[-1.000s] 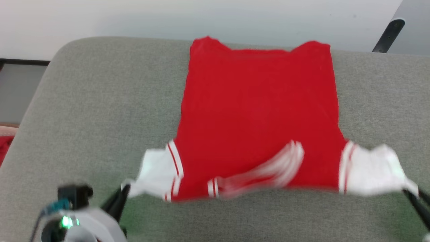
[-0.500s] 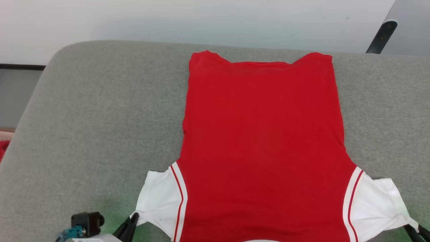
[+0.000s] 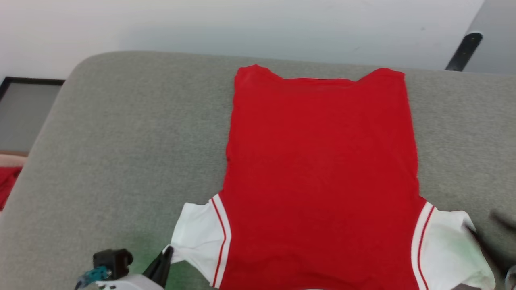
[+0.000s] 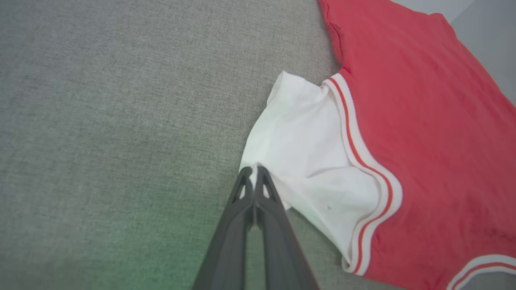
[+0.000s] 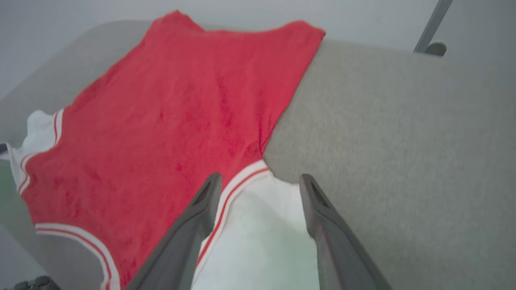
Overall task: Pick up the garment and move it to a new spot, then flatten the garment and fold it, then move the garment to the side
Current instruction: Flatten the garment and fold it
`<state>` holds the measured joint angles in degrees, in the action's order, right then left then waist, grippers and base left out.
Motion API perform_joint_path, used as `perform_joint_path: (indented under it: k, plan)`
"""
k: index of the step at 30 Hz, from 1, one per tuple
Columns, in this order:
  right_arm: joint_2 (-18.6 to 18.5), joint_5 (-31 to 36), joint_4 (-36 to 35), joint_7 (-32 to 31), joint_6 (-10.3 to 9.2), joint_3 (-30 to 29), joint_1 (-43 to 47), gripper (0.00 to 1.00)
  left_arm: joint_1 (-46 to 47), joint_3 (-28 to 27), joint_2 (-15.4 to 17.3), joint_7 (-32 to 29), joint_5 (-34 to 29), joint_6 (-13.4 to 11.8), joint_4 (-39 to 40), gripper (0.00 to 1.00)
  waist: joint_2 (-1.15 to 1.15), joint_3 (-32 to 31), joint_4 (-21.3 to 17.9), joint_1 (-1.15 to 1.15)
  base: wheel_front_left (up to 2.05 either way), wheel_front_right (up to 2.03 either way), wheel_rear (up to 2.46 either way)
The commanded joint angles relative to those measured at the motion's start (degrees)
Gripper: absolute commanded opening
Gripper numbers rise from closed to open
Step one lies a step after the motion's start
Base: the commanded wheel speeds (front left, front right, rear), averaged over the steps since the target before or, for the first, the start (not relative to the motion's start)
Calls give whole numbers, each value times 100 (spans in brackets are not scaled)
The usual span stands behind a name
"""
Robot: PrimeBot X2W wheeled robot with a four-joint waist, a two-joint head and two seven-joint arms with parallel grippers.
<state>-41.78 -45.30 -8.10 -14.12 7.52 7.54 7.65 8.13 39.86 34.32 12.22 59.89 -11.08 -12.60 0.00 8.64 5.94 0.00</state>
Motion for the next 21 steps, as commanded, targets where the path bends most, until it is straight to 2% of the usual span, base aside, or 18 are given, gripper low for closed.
perform_joint_path:
  k: [1, 5, 9, 15, 21]
  plan:
    - [31, 12, -286, -159, -6, -266, -274, 100, 103, 12, -59, 39, -63, -13, 20, 0, 0, 42, 130, 0, 0, 0, 0]
    - [184, 290, -567, -557, -6, -624, -1064, 100, 322, 106, -220, 33, -191, -32, 24, 0, 0, 173, 364, 0, 0, 0, 0]
    - [322, 646, -325, -925, -6, -474, -2287, 100, 616, 213, -440, 18, -310, 37, -30, 0, 0, 372, 651, 0, 0, 0, 0]
    - [346, 1031, 868, -1301, -5, -52, -4047, 100, 1129, 426, -851, -5, -522, 210, -195, 0, 0, 738, 1217, 0, 0, 0, 0]
    - [137, 1164, 2188, -1975, -7, 329, -5317, 100, 1599, 589, -1307, 54, -663, 423, -495, 0, 0, 1170, 1694, 0, 0, 0, 0]
